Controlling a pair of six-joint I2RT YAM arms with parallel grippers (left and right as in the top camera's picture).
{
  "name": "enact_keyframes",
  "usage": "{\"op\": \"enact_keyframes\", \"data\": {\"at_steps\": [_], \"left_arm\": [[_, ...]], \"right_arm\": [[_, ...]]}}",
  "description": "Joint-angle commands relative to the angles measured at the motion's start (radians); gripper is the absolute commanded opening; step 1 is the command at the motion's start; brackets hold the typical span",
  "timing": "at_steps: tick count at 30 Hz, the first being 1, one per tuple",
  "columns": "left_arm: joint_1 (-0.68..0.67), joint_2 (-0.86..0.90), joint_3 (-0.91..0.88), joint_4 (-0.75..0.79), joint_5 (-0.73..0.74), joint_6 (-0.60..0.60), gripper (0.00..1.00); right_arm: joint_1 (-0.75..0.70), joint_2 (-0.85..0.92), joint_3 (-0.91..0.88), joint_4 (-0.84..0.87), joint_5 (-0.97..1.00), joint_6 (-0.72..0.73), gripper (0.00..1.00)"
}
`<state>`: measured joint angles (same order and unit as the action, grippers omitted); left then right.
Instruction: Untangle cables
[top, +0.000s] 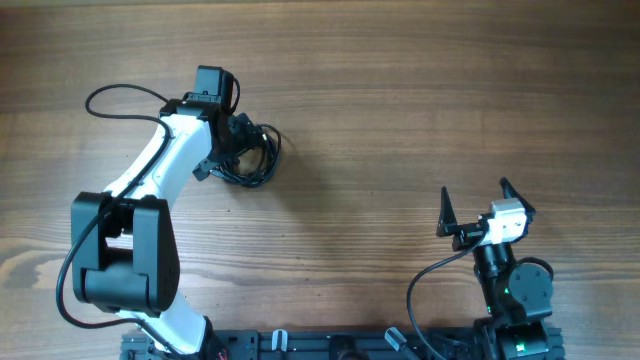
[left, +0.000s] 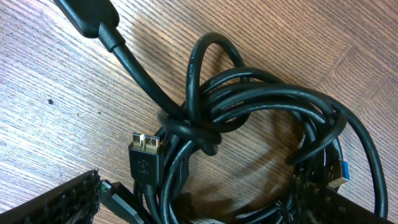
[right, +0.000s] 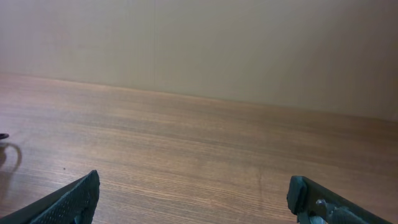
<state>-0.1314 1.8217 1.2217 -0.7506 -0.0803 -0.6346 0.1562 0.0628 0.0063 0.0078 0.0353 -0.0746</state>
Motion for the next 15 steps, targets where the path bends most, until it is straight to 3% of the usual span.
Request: {"op": "enact_keyframes", "data": {"at_steps": [1,15], "left_arm": [[0.005,0.011,-0.01,0.003,0.005,-0.002,1.0],[0.005,0.011,-0.01,0.003,0.005,-0.002,1.0]], "right_arm": [[-0.004,0.001,-0.001,0.005,0.02,0.015,0.99],[-0.004,0.021,-0.001,0.005,0.02,0.015,1.0]]}}
